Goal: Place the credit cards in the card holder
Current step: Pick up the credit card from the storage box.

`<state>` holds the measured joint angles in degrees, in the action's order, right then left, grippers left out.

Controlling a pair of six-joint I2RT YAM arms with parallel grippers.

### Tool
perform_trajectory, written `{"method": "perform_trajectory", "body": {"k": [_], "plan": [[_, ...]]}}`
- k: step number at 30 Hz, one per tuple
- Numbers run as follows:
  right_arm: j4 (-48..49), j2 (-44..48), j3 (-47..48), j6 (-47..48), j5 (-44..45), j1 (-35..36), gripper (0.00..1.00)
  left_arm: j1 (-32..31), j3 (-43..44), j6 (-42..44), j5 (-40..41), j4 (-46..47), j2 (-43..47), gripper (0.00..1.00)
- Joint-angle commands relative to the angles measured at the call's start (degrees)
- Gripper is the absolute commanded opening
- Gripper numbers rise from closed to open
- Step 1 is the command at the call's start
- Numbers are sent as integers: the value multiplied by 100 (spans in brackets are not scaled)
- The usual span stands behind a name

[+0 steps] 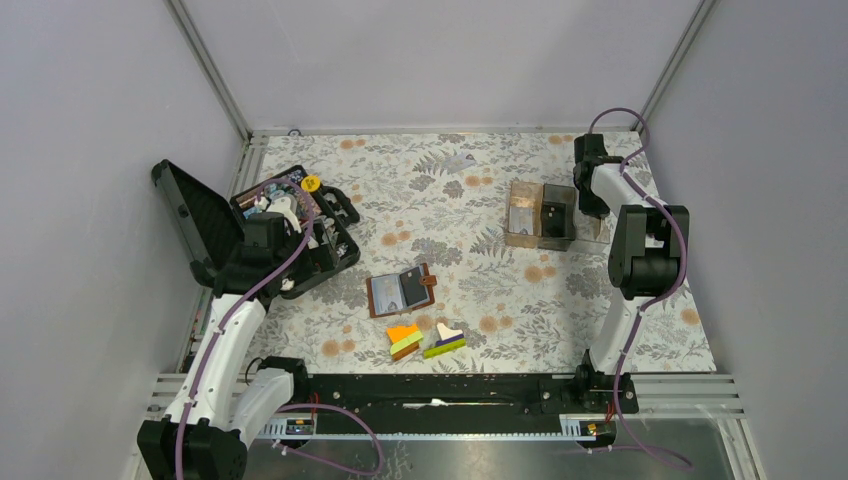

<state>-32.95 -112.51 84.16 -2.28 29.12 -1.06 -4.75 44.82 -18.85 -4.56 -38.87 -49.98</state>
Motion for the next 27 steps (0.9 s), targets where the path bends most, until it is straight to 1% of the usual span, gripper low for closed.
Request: {"method": "perform_trajectory", "body": {"k": [1, 15, 21, 27], "plan": [[-134, 248, 240, 28, 269, 47, 17, 36, -17, 48, -54, 268, 32, 99], [-169, 377, 180, -61, 318, 59, 17, 36, -17, 50, -31, 262, 57, 99], [-178, 510, 139, -79, 343, 79, 11, 36, -8, 48, 6, 266, 53, 99], [-177, 654, 135, -121, 348, 77, 1, 36, -8, 48, 6, 266, 95, 99]]}}
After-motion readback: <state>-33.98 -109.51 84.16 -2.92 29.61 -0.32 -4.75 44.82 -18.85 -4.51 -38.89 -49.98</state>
